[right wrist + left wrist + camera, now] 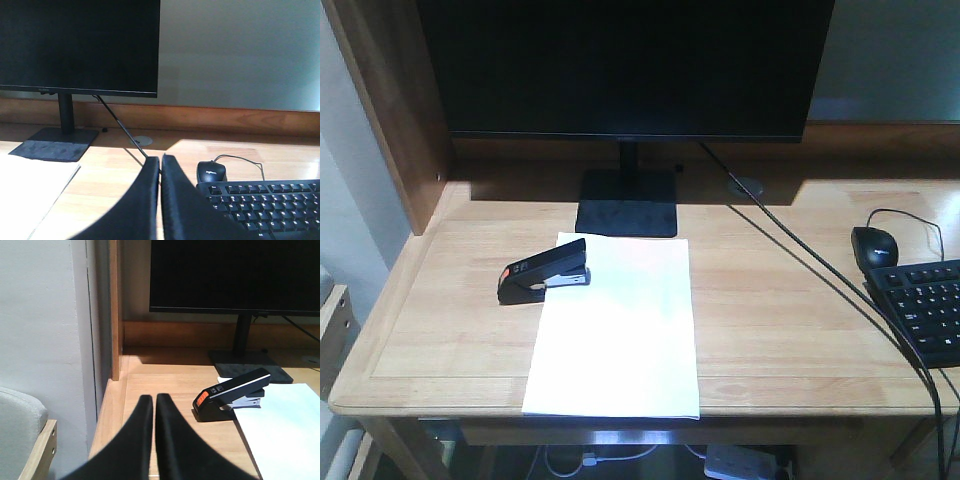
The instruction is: Grab stapler and paper to desk for stapling
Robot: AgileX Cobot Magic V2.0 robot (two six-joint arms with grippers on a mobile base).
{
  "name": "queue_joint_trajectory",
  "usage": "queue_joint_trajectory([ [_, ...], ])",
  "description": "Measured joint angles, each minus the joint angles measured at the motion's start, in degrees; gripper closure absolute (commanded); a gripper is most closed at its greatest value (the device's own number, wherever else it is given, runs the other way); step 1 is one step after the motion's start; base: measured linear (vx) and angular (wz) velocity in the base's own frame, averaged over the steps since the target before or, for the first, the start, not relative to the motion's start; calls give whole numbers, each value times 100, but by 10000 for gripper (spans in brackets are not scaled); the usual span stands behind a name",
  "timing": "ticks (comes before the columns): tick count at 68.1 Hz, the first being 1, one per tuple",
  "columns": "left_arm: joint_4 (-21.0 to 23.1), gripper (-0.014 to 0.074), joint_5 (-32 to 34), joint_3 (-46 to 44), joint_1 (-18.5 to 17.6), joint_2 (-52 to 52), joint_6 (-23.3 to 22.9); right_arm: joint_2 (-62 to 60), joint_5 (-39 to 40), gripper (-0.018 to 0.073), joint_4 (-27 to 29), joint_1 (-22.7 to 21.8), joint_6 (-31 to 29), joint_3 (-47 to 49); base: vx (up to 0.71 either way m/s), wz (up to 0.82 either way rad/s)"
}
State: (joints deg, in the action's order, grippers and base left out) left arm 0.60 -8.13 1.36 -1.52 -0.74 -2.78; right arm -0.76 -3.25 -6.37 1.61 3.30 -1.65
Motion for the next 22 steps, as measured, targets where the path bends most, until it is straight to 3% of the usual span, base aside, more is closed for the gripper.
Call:
queue_joint_trajectory([
  [22,0,603,0,0,0,0,0,0,0,569,0,0,0,0,0,0],
])
